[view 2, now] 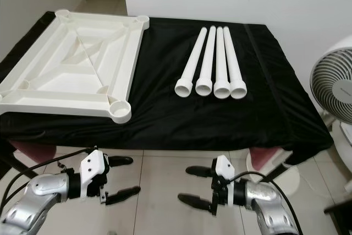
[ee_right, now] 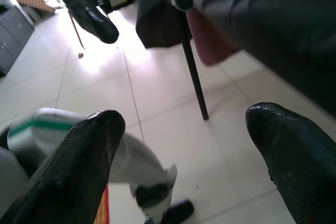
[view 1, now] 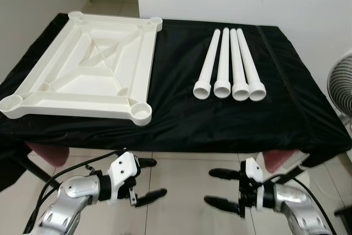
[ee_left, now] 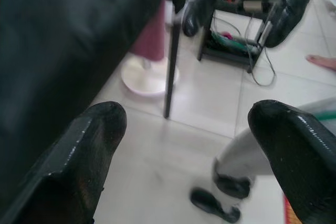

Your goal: Building children table

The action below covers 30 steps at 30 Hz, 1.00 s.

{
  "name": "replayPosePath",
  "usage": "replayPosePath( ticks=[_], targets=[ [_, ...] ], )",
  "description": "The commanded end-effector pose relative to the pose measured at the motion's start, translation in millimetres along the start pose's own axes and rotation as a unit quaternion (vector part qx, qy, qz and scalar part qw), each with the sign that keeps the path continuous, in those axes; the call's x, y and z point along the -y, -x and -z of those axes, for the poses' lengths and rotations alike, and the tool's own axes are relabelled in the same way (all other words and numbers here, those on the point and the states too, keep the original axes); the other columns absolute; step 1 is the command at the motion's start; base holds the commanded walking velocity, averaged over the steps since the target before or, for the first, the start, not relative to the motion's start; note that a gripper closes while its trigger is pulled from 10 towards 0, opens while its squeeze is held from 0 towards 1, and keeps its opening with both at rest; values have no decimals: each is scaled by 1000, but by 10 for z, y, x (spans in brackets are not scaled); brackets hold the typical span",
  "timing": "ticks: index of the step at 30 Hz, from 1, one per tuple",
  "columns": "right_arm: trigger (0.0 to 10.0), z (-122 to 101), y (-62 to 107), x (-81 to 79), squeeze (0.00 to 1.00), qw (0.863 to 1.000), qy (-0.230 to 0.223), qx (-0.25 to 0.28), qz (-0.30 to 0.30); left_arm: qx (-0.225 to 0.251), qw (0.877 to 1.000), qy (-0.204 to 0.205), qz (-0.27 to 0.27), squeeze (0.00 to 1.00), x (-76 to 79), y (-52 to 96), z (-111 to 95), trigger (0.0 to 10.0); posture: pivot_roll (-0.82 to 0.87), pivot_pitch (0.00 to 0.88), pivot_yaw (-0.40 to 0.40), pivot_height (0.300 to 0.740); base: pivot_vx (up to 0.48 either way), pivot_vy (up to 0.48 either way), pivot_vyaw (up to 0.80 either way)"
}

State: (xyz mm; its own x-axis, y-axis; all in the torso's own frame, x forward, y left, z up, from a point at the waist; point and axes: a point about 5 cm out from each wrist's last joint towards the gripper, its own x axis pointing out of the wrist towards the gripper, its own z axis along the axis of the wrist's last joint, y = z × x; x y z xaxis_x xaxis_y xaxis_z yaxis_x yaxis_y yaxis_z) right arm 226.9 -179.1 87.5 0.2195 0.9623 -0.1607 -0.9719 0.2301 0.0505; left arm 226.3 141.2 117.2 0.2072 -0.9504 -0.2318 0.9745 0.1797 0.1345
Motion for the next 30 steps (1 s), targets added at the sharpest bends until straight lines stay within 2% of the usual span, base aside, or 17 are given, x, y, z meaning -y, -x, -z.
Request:
replayPosePath(
  ticks=[1,3,7,8,9,10,11,13,16,18,21,22,23,25,27,29,30],
  targets=[
    [10000,-160,-12,28,0,1000,13,26,-8,22,999,-1,41,0,22,-7,-116,10000,121,56,0,740,0,0,0],
    [10000,-357,-49,123,0,997,20,74,15,42,999,-1,20,0,-64,14,-219,10000,122,54,-1,740,0,0,0],
    [10000,-417,-62,158,0,995,22,90,25,47,999,-2,12,0,-96,21,-249,10000,124,51,-1,740,0,0,0],
    [10000,-504,-85,227,0,992,33,113,46,58,998,-7,-3,0,-170,25,-294,10000,124,51,-1,740,0,0,0],
    [10000,-504,-85,227,0,992,33,113,46,58,998,-7,-3,0,-170,25,-294,10000,124,51,-1,740,0,0,0],
    [10000,-645,-110,349,0,984,44,148,91,77,996,-10,-37,0,-326,34,-378,10000,129,44,-3,740,0,0,0],
    [10000,-645,-110,349,0,984,44,148,91,77,996,-10,-37,0,-326,34,-378,10000,129,44,-3,740,0,0,0],
    [10000,-860,-145,573,0,962,58,199,175,115,987,-20,-113,0,-624,60,-536,10000,131,40,-6,740,0,0,0],
    [10000,-922,-151,632,0,955,57,211,201,126,982,-21,-138,0,-708,74,-591,10000,131,40,-6,740,0,0,0],
    [10000,-1057,-183,739,0,934,52,245,255,129,971,-26,-202,0,-896,105,-675,10000,132,33,-3,740,0,0,0],
    [10000,-1103,-198,770,0,925,54,256,276,124,965,-26,-230,0,-968,111,-697,10000,132,33,-5,740,0,0,0],
    [10000,-1147,-221,806,0,913,49,267,306,128,955,-25,-265,0,-1047,113,-734,10000,132,33,-5,740,0,0,0],
    [10000,-1147,-221,806,0,913,49,267,306,128,955,-25,-265,0,-1047,113,-734,10000,132,33,-5,740,0,0,0],
    [10000,-1202,-255,844,0,893,38,281,351,143,938,-18,-316,0,-1148,103,-799,10000,133,30,-15,740,0,0,0],
    [10000,-1202,-255,844,0,893,38,281,351,143,938,-18,-316,0,-1148,103,-799,10000,133,30,-15,740,0,0,0],
    [10000,-1236,-306,884,0,866,32,276,415,152,916,-7,-370,0,-1242,53,-823,10000,128,25,-20,740,0,0,0],
    [10000,-1236,-306,884,0,866,32,276,415,152,916,-7,-370,0,-1242,53,-823,10000,128,25,-20,740,0,0,0]
  ],
)
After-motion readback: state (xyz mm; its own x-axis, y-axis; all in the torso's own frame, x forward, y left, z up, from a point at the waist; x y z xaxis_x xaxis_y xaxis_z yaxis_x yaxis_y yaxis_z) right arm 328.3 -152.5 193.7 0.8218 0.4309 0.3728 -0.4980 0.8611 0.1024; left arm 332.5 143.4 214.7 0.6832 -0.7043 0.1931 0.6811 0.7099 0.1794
